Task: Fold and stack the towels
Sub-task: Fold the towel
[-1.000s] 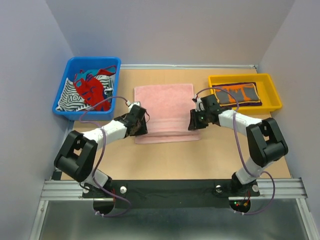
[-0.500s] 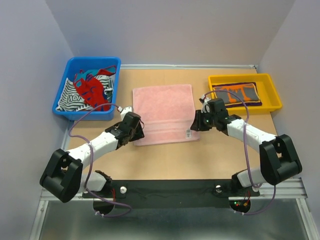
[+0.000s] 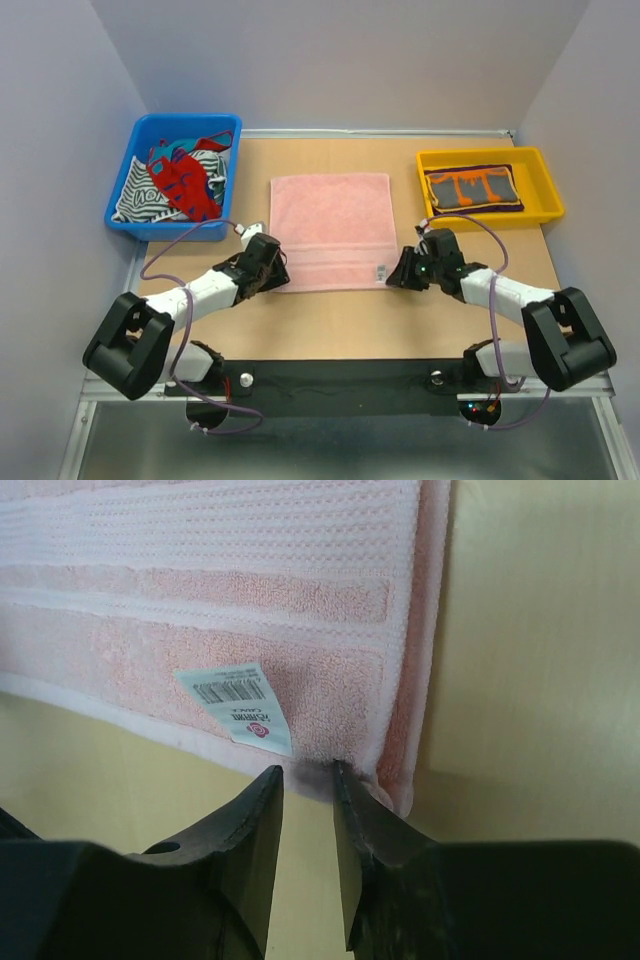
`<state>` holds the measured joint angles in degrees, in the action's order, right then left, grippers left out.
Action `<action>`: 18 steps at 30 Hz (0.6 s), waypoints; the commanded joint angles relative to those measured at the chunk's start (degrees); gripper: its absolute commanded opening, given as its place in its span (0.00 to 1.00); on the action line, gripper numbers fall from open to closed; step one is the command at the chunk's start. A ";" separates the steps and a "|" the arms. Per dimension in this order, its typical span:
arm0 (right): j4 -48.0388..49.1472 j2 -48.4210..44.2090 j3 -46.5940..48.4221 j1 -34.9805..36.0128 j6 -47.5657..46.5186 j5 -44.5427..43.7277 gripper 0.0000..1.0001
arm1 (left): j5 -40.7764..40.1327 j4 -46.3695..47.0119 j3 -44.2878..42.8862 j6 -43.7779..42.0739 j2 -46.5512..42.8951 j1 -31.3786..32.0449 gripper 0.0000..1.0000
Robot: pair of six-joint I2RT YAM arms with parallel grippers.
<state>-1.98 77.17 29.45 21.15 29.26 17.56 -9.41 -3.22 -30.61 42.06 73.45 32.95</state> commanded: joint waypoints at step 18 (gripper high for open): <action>1.42 -6.70 15.94 -0.32 2.65 -10.88 0.46 | 10.11 2.95 -7.85 3.21 -13.53 -3.48 0.66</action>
<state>-7.99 65.93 34.22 21.04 35.64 12.23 0.54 -7.97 -30.30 46.98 55.48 33.56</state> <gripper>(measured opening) 0.453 0.656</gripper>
